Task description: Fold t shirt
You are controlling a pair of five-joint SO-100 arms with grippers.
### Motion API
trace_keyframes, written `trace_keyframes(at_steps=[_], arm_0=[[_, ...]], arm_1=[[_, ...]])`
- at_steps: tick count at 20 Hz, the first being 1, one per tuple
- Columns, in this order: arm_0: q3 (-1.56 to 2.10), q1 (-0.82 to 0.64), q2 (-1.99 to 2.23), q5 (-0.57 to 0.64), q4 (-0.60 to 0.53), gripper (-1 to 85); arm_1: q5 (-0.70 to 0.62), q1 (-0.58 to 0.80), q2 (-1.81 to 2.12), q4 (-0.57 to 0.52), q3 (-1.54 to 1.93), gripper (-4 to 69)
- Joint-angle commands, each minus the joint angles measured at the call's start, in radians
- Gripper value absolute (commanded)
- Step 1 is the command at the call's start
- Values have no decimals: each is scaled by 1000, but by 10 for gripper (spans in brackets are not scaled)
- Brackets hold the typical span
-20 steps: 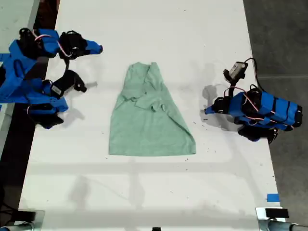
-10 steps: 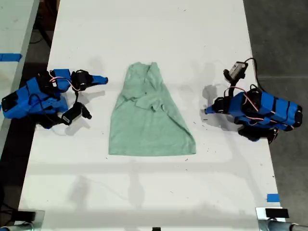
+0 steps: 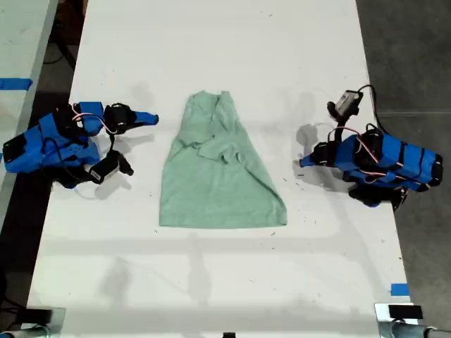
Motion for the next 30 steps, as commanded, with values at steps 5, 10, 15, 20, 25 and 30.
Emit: trace_keyframes(at_steps=[5,10,15,20,25,30], arm_0=[[40,-21,11,-37,26,-3],[40,-74,11,-81,63,-3],[40,-107,11,-130,100,-3],[40,-107,11,-130,100,-3],[40,-107,11,-130,100,-3],[40,-107,11,-130,100,-3]], arm_1=[[6,-5,9,-9,51,-9],[8,-6,9,-9,51,-9],[8,-6,9,-9,51,-10],[8,-8,9,-9,51,-10],[9,-9,9,-9,51,-10],[12,-9,9,-9,51,-11]])
